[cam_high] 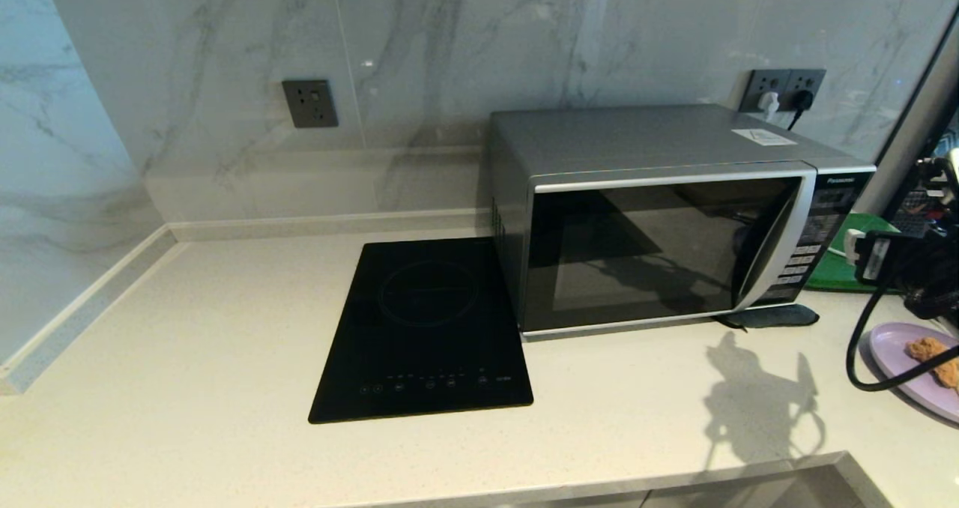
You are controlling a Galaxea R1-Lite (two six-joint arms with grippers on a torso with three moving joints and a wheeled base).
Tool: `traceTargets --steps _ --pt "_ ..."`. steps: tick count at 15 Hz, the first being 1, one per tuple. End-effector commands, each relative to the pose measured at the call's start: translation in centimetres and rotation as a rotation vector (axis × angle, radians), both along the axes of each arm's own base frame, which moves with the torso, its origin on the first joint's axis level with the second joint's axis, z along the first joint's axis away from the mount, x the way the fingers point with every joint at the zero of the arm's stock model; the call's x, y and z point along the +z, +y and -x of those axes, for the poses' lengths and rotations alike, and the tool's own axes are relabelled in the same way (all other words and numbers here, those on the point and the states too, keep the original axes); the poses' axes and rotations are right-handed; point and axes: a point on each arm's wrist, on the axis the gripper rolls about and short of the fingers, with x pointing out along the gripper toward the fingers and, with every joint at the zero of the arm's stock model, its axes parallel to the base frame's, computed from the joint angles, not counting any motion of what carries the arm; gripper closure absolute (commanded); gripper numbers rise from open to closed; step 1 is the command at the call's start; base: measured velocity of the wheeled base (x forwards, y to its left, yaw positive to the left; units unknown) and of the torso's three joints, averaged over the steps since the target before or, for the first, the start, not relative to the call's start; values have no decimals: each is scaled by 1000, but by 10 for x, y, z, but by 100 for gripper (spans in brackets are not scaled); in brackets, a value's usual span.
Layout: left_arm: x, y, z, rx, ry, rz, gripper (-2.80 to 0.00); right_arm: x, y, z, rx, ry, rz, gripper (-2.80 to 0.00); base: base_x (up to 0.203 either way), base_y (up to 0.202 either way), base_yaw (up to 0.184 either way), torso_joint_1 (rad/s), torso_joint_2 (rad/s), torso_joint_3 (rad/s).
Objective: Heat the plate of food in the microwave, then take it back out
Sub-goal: Open the microwave oven
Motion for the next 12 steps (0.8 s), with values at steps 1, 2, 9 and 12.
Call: traceTargets --steps 1,2,9,12 --pt "0 0 0 1 0 1 0 -19 8 -19 6 32 17 -280 0 0 0 0 0 0" --pt "0 0 0 1 0 1 0 -24 12 -24 12 47 20 -280 0 0 0 0 0 0" --pt "0 0 0 1 0 1 0 -43 24 -54 0 96 24 -280 0 0 0 0 0 0" --pt "0 0 0 1 0 1 0 -48 24 -69 -15 96 13 -280 0 0 0 0 0 0"
